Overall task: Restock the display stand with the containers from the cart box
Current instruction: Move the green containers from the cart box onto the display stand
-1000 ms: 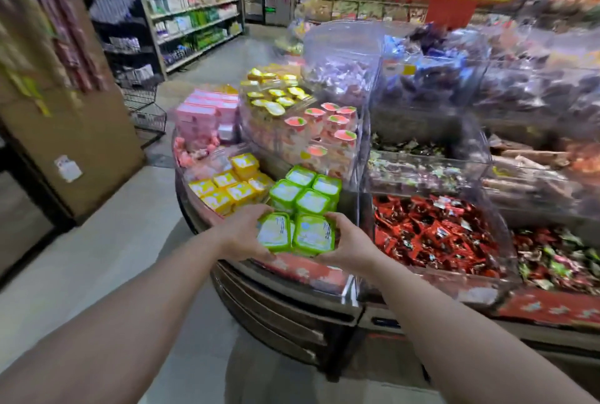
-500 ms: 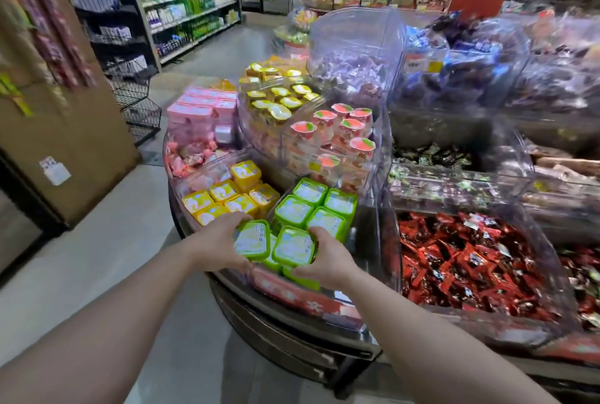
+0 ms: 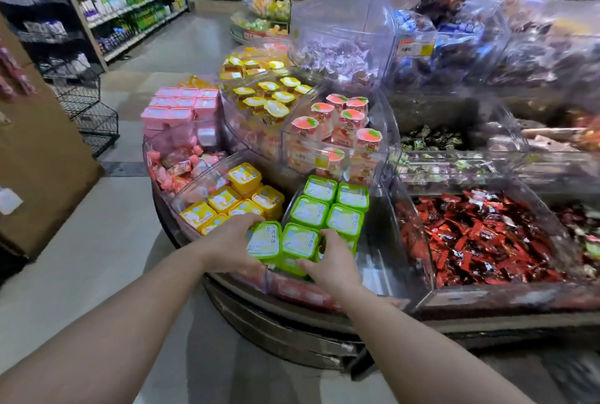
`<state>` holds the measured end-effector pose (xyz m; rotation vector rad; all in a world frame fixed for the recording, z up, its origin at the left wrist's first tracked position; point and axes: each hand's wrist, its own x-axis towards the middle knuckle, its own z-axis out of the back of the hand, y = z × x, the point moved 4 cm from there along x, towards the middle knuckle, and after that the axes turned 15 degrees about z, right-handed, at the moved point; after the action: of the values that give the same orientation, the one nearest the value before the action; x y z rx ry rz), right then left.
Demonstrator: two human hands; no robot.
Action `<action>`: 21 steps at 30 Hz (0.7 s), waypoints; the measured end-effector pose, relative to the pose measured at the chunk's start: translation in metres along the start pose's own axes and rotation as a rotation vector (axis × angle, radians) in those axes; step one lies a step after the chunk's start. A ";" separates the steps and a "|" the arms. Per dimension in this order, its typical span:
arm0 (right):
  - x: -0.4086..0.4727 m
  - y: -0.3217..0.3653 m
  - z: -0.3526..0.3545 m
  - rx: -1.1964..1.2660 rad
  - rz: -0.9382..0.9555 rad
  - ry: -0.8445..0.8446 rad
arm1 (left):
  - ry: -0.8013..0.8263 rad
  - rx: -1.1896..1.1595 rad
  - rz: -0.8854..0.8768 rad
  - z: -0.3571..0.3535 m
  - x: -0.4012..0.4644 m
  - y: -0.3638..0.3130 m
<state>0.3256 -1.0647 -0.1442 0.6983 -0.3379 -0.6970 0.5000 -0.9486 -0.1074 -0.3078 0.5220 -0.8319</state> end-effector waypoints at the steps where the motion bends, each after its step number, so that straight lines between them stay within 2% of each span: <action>1: -0.002 0.001 -0.002 -0.005 -0.020 -0.012 | 0.011 0.005 -0.024 0.002 0.002 -0.001; 6: -0.015 0.012 -0.006 0.047 -0.007 -0.118 | 0.058 0.023 -0.147 0.007 0.010 -0.016; 10: -0.029 0.025 0.004 0.135 0.058 0.008 | 0.107 0.095 -0.246 0.000 0.011 -0.042; 12: -0.032 0.030 0.018 0.092 0.073 0.037 | 0.136 0.141 -0.302 -0.005 0.010 -0.059; 19: -0.030 0.011 0.056 0.005 0.019 0.048 | 0.191 0.114 -0.353 -0.023 0.014 -0.088; 21: -0.029 -0.001 0.057 0.019 -0.022 0.031 | 0.151 0.100 -0.371 -0.026 0.015 -0.090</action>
<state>0.2755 -1.0719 -0.1052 0.7318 -0.3087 -0.7039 0.4381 -1.0194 -0.0925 -0.2536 0.5703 -1.2447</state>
